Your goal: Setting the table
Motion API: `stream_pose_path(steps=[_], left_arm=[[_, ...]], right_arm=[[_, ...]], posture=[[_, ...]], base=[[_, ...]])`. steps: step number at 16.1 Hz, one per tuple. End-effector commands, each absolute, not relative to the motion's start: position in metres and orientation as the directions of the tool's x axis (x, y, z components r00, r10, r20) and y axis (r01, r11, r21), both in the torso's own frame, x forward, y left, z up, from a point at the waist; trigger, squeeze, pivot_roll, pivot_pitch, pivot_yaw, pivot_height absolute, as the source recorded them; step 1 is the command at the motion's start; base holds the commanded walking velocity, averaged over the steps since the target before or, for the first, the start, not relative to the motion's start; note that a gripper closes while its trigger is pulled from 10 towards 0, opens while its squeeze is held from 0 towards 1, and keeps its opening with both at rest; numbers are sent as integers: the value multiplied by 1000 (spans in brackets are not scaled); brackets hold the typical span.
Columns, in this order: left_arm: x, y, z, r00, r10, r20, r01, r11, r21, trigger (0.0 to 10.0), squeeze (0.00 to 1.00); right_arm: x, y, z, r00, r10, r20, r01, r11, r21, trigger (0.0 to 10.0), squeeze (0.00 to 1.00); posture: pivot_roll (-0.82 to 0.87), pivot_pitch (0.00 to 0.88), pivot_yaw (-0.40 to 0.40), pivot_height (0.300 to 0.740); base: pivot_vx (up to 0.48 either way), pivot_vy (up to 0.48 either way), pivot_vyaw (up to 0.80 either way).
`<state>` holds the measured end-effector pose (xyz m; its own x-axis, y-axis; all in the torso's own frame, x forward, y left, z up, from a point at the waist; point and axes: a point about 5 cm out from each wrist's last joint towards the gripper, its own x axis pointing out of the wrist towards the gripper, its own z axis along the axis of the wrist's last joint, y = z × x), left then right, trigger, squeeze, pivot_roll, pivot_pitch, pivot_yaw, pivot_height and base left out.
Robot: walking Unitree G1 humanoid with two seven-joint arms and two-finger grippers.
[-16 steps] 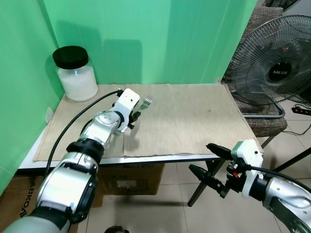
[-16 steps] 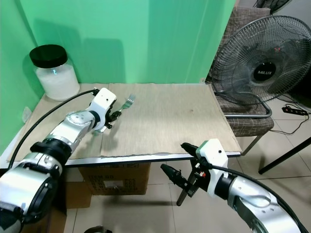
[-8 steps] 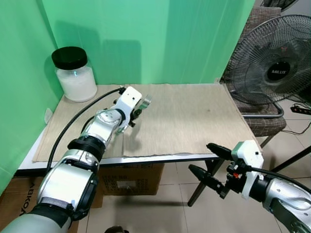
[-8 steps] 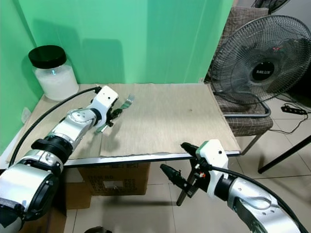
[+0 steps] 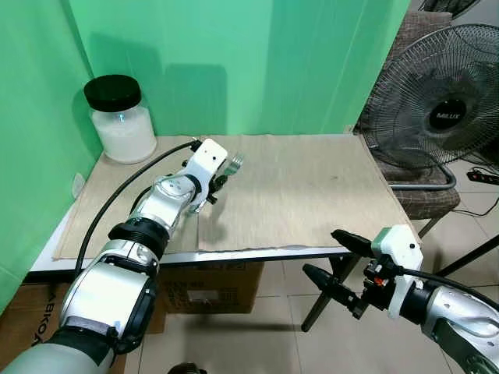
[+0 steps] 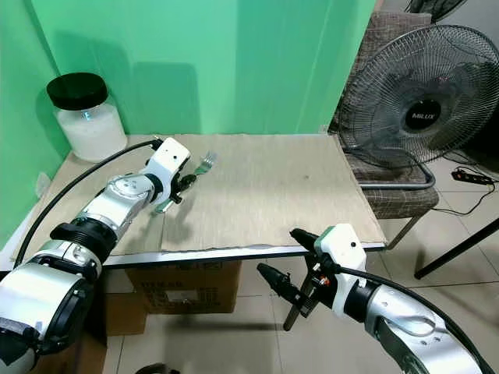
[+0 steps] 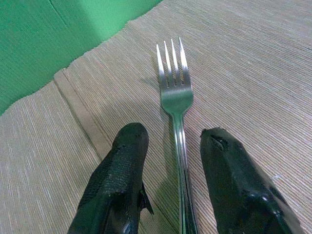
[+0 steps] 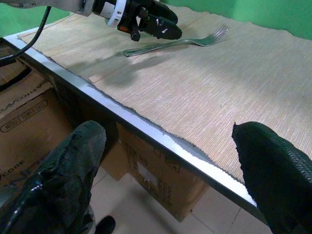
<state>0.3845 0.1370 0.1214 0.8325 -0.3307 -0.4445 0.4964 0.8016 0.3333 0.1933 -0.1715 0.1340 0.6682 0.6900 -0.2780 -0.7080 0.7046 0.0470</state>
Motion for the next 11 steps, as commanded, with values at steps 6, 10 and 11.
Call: stream_pose_path(steps=[6, 10, 11], left_arm=[[385, 126, 119, 798, -406, -446, 551, 790, 268, 10000, 1000], [385, 126, 118, 797, -393, -459, 555, 775, 302, 10000, 1000], [386, 128, 118, 804, -375, -462, 543, 779, 313, 10000, 47]], right_arm=[[186, -171, 137, 711, 654, -258, -666, 744, 52, 10000, 0], [185, -172, 138, 715, 650, -256, -663, 747, 46, 10000, 0], [185, -172, 138, 717, 650, -254, -662, 748, 44, 10000, 0]], posture=[[-161, 0, 25, 740], [-187, 0, 60, 740], [-187, 0, 60, 740]], base=[[0, 0, 0], [0, 0, 0], [0, 0, 0]])
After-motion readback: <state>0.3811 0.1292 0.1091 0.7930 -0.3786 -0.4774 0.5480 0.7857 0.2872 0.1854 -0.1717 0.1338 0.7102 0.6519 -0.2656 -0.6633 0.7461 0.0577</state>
